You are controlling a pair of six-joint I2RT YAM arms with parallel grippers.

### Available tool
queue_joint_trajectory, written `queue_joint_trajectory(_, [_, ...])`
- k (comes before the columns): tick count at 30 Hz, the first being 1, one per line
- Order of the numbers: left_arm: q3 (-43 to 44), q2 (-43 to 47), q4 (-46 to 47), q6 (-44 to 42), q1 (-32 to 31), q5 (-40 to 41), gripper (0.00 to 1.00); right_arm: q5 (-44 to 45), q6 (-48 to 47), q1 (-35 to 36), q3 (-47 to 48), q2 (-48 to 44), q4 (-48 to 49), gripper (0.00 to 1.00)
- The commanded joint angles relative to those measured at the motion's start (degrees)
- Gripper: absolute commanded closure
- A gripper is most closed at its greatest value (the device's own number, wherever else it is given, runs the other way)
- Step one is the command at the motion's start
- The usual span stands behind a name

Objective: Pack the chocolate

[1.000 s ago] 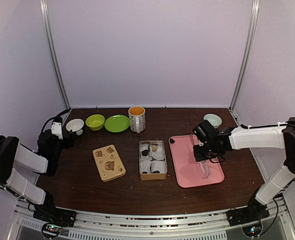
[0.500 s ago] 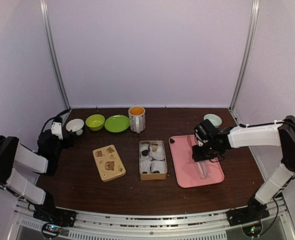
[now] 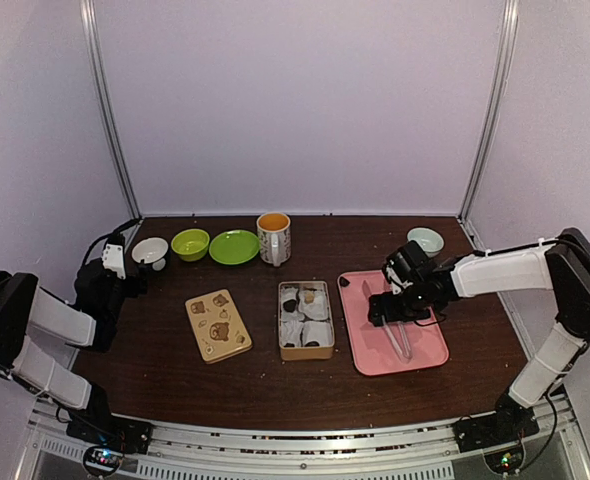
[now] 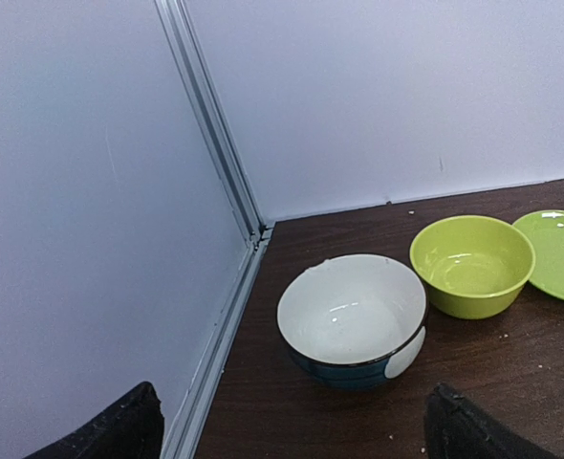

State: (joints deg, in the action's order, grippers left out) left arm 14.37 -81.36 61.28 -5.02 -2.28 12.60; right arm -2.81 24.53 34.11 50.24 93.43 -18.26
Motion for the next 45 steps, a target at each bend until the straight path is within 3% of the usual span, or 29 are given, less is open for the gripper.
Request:
queue_joint_trajectory(1, [0.8,-0.4,3.0,0.3,0.5,-0.7,0.02,0.5,0.2,-0.5,-1.6,-2.5,3.0,0.00])
queue_joint_trajectory(19, [0.9,-0.4,2.9,0.2,0.5,-0.7,0.02,6.4,0.4,1.1,-5.7,-10.4,9.4,0.00])
queue_joint_trajectory(31, [0.9,-0.4,2.9,0.2,0.4,-0.7,0.02,8.5,-2.3,3.3,-6.1,-10.4,10.8,0.00])
queue_joint_trajectory(43, [0.9,-0.4,2.8,0.3,0.4,-0.8,0.02,7.1,-7.8,4.3,-8.8,-12.4,13.2,0.00])
queue_joint_trajectory(45, [1.4,-0.6,2.2,1.4,0.5,2.3,0.02,6.6,-8.0,4.3,-8.8,-12.2,13.6,0.00])
